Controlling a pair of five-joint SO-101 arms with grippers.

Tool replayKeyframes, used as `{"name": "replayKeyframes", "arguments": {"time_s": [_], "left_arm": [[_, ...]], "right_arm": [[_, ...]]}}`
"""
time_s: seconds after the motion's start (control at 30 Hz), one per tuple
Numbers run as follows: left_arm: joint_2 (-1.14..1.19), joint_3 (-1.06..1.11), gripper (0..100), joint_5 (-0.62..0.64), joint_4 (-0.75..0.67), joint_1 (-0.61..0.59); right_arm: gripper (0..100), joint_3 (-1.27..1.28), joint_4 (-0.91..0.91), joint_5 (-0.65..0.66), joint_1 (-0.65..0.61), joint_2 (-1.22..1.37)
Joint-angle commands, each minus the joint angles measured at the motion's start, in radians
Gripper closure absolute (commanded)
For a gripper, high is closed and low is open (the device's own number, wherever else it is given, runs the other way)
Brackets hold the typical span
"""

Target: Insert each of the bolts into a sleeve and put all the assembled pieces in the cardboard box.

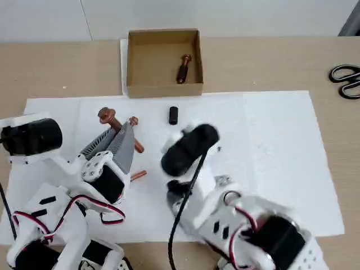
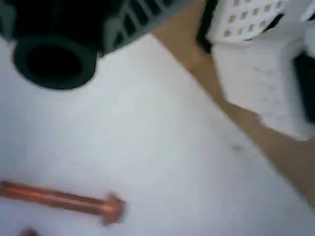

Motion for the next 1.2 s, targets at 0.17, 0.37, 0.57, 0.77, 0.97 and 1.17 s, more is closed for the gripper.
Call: {"name": "replayKeyframes", "arguments": {"time_s": [0.17,0.37,0.57,0.77,0.97,1.17], "left_arm": [[-0.009,0.001,100,0.009,-0.038,0.011],[-0.011,-0.001,100,0.009,-0.025,0.12],[-0.011,-0.013,100,-0.029,0.015,0.178],[-0.011,-0.047,100,-0.035,0.068,0.192],[-0.011,-0.041,100,-0.063,0.068,0.192],[-0.003,-0.036,100,-0.063,0.061,0.192]], "right_arm": [[99.5,-0.028,-0.068,0.032,-0.035,-0.044],[99.5,0.064,-0.136,0.034,-0.031,-0.044],[99.5,0.147,-0.246,0.092,-0.001,-0.044],[99.5,0.155,-0.274,0.147,0.07,-0.044],[99.5,0.153,-0.278,0.198,0.136,-0.045],[99.5,0.121,-0.278,0.198,0.131,-0.045]]}}
